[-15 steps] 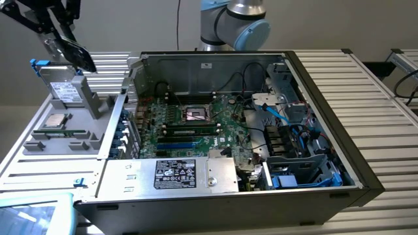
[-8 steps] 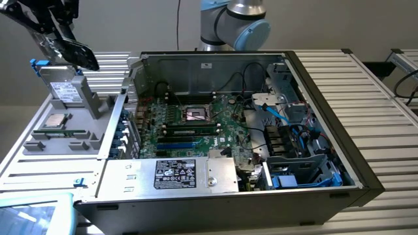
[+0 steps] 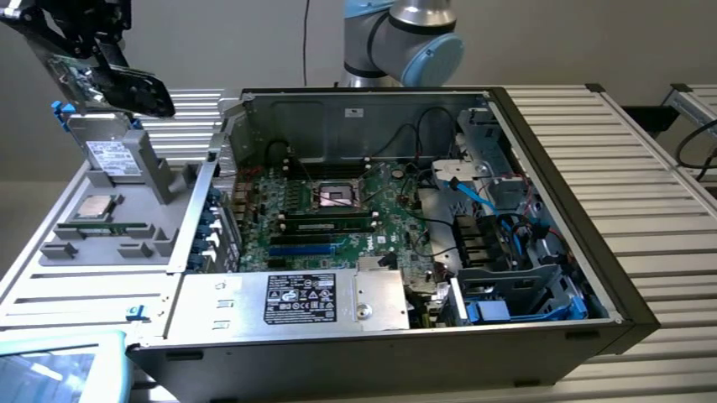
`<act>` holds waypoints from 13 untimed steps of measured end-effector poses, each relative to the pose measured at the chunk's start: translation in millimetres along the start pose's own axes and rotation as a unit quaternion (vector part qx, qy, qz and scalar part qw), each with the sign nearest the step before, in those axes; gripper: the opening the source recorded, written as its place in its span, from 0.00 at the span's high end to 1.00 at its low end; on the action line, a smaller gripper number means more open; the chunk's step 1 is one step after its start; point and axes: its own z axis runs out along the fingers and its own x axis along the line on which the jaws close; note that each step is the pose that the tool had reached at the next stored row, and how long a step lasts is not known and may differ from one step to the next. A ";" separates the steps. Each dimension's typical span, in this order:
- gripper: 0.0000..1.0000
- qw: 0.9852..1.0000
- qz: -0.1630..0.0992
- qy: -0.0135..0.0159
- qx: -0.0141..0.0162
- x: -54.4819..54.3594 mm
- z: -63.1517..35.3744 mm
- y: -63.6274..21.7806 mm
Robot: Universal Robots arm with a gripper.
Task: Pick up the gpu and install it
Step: 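Pick up the gpu and move the gpu toward the slot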
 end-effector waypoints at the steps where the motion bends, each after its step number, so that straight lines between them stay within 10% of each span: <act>1: 0.73 1.000 -0.009 0.000 0.000 0.0 0.0 0.0; 13: 0.73 0.993 -0.118 -0.001 -0.003 0.0 0.0 0.0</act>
